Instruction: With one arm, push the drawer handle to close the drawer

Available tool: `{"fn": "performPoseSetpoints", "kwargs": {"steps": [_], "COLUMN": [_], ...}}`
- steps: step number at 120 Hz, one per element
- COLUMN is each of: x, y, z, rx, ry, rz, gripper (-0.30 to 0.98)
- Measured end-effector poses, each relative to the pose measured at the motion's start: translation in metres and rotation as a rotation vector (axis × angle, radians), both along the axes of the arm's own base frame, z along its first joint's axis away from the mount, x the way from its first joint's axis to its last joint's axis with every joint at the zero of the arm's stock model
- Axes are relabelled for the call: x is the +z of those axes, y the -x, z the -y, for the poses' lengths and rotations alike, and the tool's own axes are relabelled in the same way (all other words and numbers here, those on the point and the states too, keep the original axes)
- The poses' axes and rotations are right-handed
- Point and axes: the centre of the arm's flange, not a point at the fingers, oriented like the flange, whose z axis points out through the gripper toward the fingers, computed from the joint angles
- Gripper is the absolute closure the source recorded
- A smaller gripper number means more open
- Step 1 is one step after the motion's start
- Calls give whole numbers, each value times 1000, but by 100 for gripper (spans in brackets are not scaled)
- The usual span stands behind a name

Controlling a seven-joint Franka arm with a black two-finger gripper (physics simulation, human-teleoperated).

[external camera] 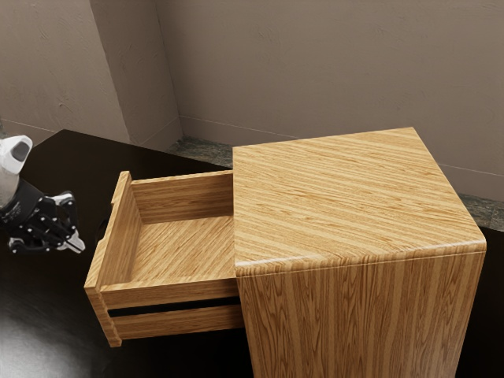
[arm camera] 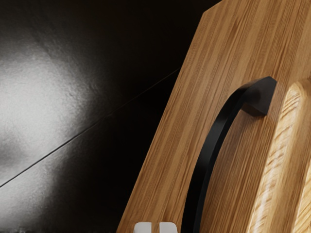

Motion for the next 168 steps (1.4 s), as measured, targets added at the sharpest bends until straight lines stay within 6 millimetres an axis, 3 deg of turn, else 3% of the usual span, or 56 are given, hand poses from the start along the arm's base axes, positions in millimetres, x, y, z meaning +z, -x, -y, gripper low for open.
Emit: {"fn": "performPoseSetpoints", "kwargs": {"steps": [122, 168], "x": [-23, -14], "y": [-41, -69], "z": [83, 117], "rx": [-68, -113], "ry": [30, 27], "rz": [48, 73], "gripper": [79, 79]}}
